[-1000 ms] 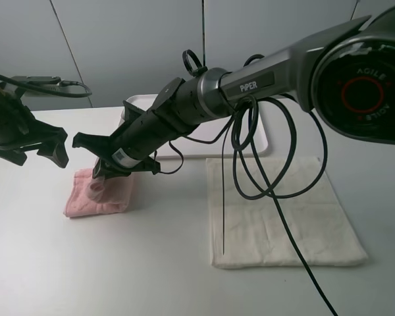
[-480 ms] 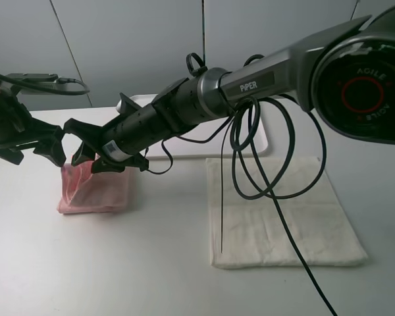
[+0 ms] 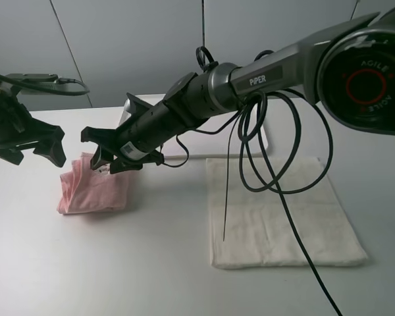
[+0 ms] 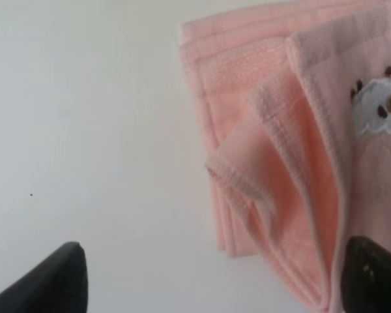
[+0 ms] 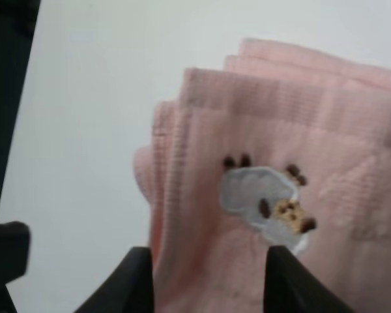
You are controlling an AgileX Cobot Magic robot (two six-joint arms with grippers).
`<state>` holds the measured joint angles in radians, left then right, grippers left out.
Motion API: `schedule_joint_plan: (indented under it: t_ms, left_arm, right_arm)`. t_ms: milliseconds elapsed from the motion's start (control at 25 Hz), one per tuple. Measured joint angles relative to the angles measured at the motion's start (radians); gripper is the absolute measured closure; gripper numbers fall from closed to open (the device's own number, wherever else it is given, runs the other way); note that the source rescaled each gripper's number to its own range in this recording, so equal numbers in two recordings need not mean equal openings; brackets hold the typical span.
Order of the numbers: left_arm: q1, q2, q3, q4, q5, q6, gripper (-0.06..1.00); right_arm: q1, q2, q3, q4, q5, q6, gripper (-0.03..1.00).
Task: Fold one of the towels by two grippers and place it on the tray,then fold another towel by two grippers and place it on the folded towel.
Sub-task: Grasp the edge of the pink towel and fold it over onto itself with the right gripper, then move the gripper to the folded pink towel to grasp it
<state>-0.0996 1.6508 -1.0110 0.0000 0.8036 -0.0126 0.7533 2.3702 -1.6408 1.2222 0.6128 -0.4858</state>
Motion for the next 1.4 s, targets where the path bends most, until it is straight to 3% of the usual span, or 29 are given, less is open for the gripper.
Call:
schedule_joint_plan:
  t_ms: [320,1160,1280,1400]
  left_arm:
    - [0.000,0.000,0.000,0.000,0.000,0.000,-0.05]
    - [0.000,0.000,0.000,0.000,0.002,0.013,-0.05]
    - [0.000,0.000,0.000,0.000,0.002,0.013,-0.05]
    - [0.000,0.000,0.000,0.000,0.002,0.013,-0.05]
  right_arm:
    - [-0.014,0.000,0.000,-0.239,-0.008,0.170,0.36]
    - [0.048,0.102,-0.101,-0.245,-0.008,0.218,0.36]
    - [0.051,0.102,-0.103,-0.266,-0.019,0.220,0.51]
    - [0.051,0.102,-0.104,-0.290,-0.035,0.224,0.80]
